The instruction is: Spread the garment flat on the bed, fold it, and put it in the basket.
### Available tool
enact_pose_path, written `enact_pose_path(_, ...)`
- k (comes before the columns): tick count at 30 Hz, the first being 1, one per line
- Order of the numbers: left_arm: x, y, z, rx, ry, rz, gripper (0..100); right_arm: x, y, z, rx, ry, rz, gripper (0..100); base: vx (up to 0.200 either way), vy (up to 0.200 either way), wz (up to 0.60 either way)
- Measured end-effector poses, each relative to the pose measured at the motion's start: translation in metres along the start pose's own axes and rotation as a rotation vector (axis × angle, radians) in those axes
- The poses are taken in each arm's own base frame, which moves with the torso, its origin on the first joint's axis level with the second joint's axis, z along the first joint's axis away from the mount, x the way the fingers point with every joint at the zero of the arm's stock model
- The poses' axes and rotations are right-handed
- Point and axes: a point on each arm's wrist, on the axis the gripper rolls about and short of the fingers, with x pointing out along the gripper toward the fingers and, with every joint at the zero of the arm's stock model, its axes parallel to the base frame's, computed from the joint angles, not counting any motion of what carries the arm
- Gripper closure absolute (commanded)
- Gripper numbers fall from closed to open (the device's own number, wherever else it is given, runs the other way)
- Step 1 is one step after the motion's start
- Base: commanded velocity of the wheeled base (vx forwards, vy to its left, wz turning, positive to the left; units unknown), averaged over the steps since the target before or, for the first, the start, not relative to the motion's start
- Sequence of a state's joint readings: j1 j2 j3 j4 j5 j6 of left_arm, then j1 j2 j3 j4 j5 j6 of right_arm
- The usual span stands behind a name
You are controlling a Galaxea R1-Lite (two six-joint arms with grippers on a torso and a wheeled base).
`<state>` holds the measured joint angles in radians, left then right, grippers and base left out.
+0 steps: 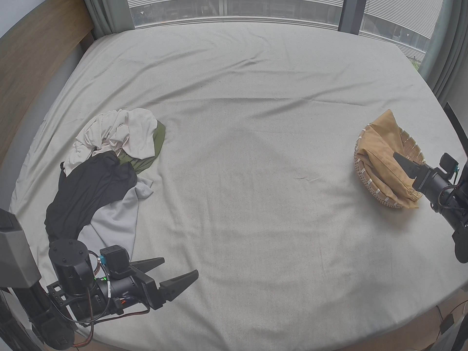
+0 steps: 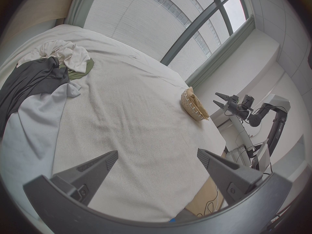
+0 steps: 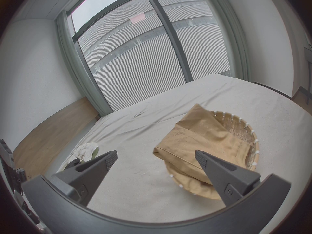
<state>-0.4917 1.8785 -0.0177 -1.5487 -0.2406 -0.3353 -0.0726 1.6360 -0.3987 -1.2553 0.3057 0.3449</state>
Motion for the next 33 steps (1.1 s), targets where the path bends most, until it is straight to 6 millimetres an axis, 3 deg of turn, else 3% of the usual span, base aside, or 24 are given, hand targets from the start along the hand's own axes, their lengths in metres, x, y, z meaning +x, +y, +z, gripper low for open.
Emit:
enact_pose_path(9, -0.002, -0.003, 0.002, 0.007, -0.012, -0.012, 0, -0.01, 0.047, -0.002, -0.04, 0.024, 0.172, 0, 0.0, 0.0, 0.0)
enact_pose_path(14, -0.01, -0.012, 0.011, 0.025, -0.066, -0.042, 0, -0.022, 0.081, -0.017, -0.047, 0.083, 0.326, 0, 0.0, 0.0, 0.0)
enact_pose_path(18, -0.021, -0.025, 0.02, 0.045, -0.138, -0.063, 0, -0.045, 0.098, -0.035, -0.065, 0.156, 0.42, 0, 0.0, 0.0, 0.0)
enact_pose_path(23, -0.039, -0.038, 0.031, 0.056, -0.232, -0.072, 0, -0.083, 0.101, -0.05, -0.088, 0.215, 0.487, 0, 0.0, 0.0, 0.0)
enact_pose_path(33, -0.085, -0.045, 0.034, 0.052, -0.243, -0.031, 0, -0.148, 0.086, -0.054, -0.11, 0.31, 0.482, 0, 0.0, 0.0, 0.0)
